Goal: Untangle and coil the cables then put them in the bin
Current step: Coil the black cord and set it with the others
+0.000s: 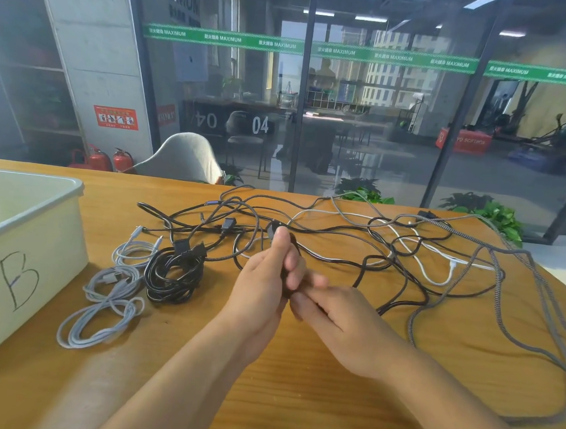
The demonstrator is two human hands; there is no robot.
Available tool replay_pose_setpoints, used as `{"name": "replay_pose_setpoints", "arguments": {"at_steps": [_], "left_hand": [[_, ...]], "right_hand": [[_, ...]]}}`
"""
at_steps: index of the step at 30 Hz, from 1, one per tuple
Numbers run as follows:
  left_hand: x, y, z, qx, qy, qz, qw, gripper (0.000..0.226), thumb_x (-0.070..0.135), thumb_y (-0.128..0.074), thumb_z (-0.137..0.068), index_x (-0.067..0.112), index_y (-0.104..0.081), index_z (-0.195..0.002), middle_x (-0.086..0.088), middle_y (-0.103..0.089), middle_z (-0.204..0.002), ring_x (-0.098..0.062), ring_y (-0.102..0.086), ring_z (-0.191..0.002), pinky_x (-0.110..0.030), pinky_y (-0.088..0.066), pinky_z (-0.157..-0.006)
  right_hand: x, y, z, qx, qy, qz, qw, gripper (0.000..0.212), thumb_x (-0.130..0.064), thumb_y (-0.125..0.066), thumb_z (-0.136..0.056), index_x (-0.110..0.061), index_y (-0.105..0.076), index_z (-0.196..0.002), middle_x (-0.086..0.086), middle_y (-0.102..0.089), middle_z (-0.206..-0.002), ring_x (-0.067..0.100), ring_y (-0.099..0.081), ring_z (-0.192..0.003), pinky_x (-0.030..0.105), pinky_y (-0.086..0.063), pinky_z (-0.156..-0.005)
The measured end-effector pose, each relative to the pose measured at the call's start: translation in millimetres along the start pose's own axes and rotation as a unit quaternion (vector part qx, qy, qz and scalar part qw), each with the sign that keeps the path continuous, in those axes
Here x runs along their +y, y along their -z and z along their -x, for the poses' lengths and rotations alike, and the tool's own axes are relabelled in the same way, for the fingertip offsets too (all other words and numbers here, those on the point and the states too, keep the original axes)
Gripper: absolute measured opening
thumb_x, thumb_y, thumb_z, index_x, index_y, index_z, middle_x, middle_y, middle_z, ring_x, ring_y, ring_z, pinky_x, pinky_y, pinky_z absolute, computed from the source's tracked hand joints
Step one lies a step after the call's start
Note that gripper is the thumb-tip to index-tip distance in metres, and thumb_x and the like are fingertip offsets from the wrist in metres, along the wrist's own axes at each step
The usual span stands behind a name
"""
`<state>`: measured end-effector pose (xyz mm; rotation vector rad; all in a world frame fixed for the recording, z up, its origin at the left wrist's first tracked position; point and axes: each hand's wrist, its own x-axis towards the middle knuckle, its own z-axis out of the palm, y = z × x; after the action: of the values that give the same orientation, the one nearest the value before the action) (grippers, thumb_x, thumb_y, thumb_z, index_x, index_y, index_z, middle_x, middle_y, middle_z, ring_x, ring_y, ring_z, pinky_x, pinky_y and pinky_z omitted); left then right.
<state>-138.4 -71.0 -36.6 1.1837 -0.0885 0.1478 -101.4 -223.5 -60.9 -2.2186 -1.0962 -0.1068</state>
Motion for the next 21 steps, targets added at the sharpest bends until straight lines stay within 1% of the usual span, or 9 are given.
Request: {"name": "replay_pose_setpoints", "arguments": {"at_steps": [1, 3, 7, 10, 13, 15, 17, 19, 21], "left_hand": [[1.3, 0.8, -0.7, 0.003, -0.003, 0.028, 1.000, 0.050, 0.051, -0.041, -0.106, 0.020, -0.043, -0.067, -0.001, -0.033, -0.057, -0.021, -0.050, -0.057, -0.036, -0.047, -0.066], [5.8, 2.5, -1.4, 0.002, -0.002, 0.077, 0.997, 0.049, 0.050, -0.040, -0.106, 0.020, -0.038, -0.068, 0.001, -0.021, -0.057, -0.018, -0.025, -0.051, -0.032, -0.044, -0.062], [13.4, 5.9, -0.4, -0.018, 0.026, 0.074, 0.997, 0.048, 0.051, -0.038, -0.107, 0.023, -0.025, -0.070, 0.004, -0.015, -0.060, -0.015, -0.016, -0.050, -0.029, -0.023, -0.051], [18.6, 8.6, 1.1, -0.066, 0.057, 0.064, 0.994, 0.050, 0.051, -0.038, -0.106, 0.023, -0.025, -0.067, 0.005, -0.015, -0.057, -0.013, -0.013, -0.049, -0.031, -0.014, -0.052], [22.2, 11.1, 2.8, -0.143, 0.090, 0.053, 0.984, 0.050, 0.054, -0.039, -0.103, 0.023, -0.027, -0.065, 0.007, -0.016, -0.055, -0.010, -0.013, -0.046, -0.029, -0.014, -0.050], [21.6, 12.8, 3.3, -0.187, 0.112, 0.054, 0.975, 0.051, 0.054, -0.040, -0.103, 0.024, -0.031, -0.063, 0.009, -0.019, -0.053, -0.007, -0.016, -0.043, -0.024, -0.019, -0.046], [19.1, 12.3, 3.8, -0.226, 0.122, 0.046, 0.965, 0.050, 0.054, -0.041, -0.104, 0.025, -0.038, -0.063, 0.011, -0.023, -0.053, -0.004, -0.020, -0.042, -0.020, -0.025, -0.043], [14.7, 8.3, 4.6, -0.237, 0.120, 0.011, 0.964, 0.048, 0.055, -0.042, -0.101, 0.024, -0.047, -0.065, 0.010, -0.023, -0.054, -0.005, -0.021, -0.042, -0.020, -0.025, -0.043], [9.2, 3.7, 4.5, -0.218, 0.116, -0.044, 0.968, 0.048, 0.055, -0.044, -0.101, 0.019, -0.059, -0.073, 0.006, -0.021, -0.056, -0.008, -0.018, -0.044, -0.024, -0.020, -0.047]], "right_hand": [[1.2, 0.4, 0.3, -0.021, -0.001, 0.002, 1.000, 0.040, -0.047, -0.037, -0.110, -0.028, -0.056, -0.080, -0.015, -0.053, -0.064, 0.010, -0.051, -0.062, 0.022, -0.036, -0.061], [6.7, 0.1, 0.6, -0.072, -0.004, 0.019, 0.997, 0.049, -0.051, -0.032, -0.108, -0.023, -0.060, -0.079, -0.012, -0.050, -0.061, 0.011, -0.050, -0.063, 0.021, -0.034, -0.063], [22.4, 5.7, -0.3, -0.116, -0.008, 0.051, 0.992, 0.059, -0.068, -0.023, -0.104, -0.026, -0.056, -0.077, -0.006, -0.053, -0.065, 0.014, -0.053, -0.069, 0.035, -0.047, -0.075], [35.6, 17.8, -1.1, -0.113, -0.045, 0.064, 0.990, 0.054, -0.069, -0.033, -0.102, -0.029, -0.057, -0.074, -0.007, -0.055, -0.064, 0.011, -0.053, -0.065, 0.037, -0.047, -0.075], [51.0, 30.7, 2.1, -0.093, -0.082, 0.050, 0.991, 0.046, -0.067, -0.045, -0.099, -0.031, -0.060, -0.076, -0.005, -0.057, -0.065, 0.008, -0.049, -0.060, 0.034, -0.042, -0.065], [61.6, 40.3, 4.8, -0.072, -0.105, 0.063, 0.990, 0.044, -0.069, -0.045, -0.098, -0.034, -0.063, -0.078, -0.012, -0.061, -0.070, 0.005, -0.054, -0.067, 0.032, -0.042, -0.067], [70.9, 48.9, 5.8, -0.038, -0.123, 0.107, 0.986, 0.043, -0.076, -0.041, -0.093, -0.042, -0.062, -0.078, -0.015, -0.063, -0.078, 0.002, -0.057, -0.081, 0.031, -0.041, -0.075], [74.9, 55.6, 5.4, 0.015, -0.138, 0.158, 0.978, 0.045, -0.083, -0.040, -0.086, -0.044, -0.061, -0.079, -0.017, -0.060, -0.079, -0.001, -0.052, -0.086, 0.030, -0.039, -0.078], [68.7, 59.7, 5.3, 0.114, -0.140, 0.204, 0.962, 0.047, -0.083, -0.049, -0.081, -0.038, -0.063, -0.076, -0.018, -0.057, -0.070, 0.000, -0.051, -0.076, 0.028, -0.037, -0.066]]}}
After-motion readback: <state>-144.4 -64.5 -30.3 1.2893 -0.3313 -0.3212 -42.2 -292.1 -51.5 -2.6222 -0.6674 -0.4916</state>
